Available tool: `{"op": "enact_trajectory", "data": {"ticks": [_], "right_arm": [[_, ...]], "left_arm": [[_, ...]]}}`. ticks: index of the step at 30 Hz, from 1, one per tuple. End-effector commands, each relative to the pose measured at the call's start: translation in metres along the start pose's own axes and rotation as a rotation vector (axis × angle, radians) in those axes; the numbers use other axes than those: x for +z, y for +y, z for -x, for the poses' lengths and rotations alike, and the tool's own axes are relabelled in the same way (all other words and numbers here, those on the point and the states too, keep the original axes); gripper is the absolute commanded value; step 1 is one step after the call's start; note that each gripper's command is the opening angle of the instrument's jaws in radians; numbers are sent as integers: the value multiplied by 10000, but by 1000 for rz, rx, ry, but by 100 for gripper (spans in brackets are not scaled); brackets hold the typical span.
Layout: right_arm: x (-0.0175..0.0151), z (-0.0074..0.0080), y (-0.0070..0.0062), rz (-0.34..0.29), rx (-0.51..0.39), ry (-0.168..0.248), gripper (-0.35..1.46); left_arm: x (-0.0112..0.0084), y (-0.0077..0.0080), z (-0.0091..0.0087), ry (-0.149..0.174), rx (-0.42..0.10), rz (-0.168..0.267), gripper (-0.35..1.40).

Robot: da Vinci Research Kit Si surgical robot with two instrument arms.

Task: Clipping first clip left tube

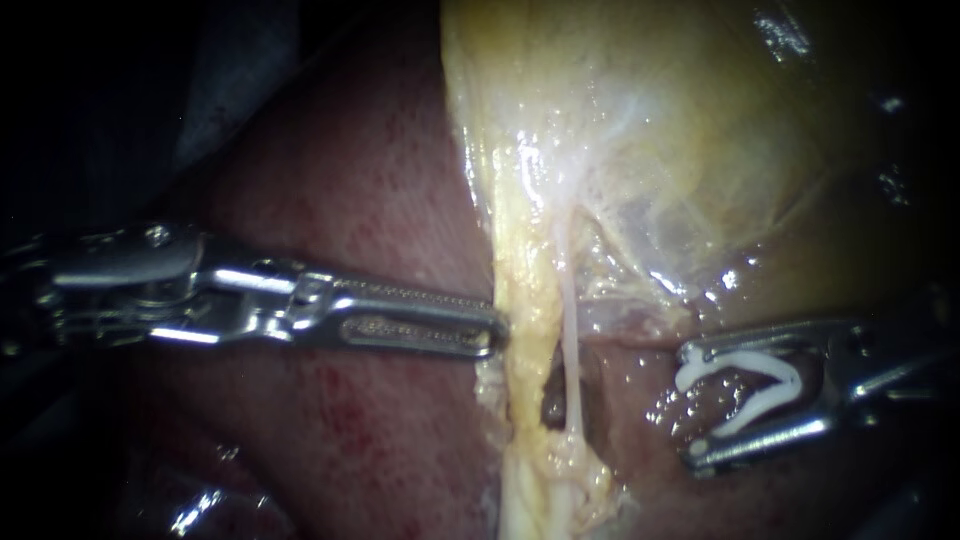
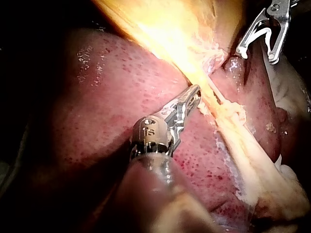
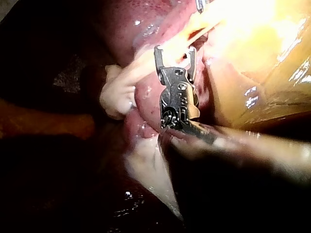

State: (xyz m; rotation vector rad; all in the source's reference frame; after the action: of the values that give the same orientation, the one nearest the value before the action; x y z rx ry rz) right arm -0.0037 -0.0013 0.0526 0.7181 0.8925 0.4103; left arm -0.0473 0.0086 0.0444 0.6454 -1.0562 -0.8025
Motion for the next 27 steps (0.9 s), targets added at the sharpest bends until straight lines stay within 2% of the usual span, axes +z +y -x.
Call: {"op": "enact_trajectory", "data": {"ticks": [1,6,10,19,27], "right_arm": [[0,0,0,0,0,0,53],[2,-1,-1,1,1,0,53],[6,-3,-3,3,2,1,53],[31,-7,-9,16,1,3,53],[71,5,-11,36,-10,5,55]], "left_arm": [[-1,0,0,1,0,-3,-35],[-4,-3,1,1,0,-4,-35],[-9,-12,2,2,-1,-7,-35],[-35,-23,4,7,-4,-25,-35],[-45,-35,2,9,-4,-28,-35]]}}
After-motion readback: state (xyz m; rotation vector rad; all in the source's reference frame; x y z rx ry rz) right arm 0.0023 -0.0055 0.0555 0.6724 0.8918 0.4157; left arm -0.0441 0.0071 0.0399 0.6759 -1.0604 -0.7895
